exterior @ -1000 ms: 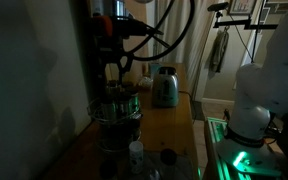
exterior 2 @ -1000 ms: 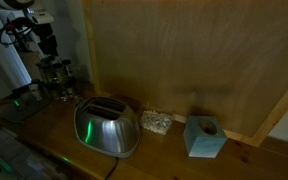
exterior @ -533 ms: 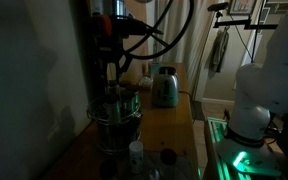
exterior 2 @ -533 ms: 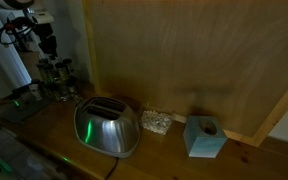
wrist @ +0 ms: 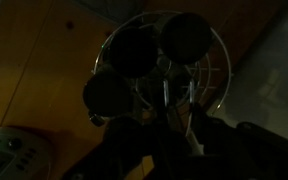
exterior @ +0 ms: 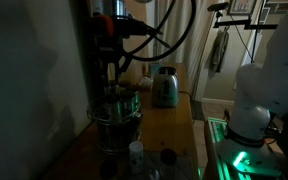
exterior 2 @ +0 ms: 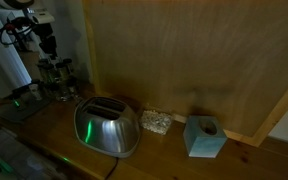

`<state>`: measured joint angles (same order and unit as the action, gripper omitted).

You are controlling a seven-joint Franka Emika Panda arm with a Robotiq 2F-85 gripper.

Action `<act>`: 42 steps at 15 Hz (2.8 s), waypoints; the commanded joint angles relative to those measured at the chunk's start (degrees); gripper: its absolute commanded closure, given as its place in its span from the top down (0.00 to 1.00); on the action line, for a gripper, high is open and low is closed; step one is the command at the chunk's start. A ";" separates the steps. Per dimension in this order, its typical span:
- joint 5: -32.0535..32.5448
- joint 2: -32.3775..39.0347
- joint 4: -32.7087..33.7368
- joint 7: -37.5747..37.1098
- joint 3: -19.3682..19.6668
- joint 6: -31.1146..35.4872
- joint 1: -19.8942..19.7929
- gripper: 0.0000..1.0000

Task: Twist around the rack of spices then put the white bottle on the rack

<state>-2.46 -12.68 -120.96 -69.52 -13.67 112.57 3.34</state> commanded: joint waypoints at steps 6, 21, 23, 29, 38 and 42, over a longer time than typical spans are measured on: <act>-0.44 0.33 -1.13 23.95 1.90 4.30 2.63 0.07; 1.96 0.01 -0.54 42.78 1.59 1.64 2.54 0.08; 3.13 -0.13 -0.87 48.12 1.74 2.56 3.02 0.07; 2.99 -0.74 -1.41 64.18 2.12 4.10 5.05 0.07; 3.00 0.04 -0.47 81.02 2.90 2.83 6.21 0.29; 3.06 0.07 -0.66 83.69 3.18 3.73 6.38 0.29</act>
<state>0.36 -12.69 -121.73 14.38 -11.33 116.41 8.80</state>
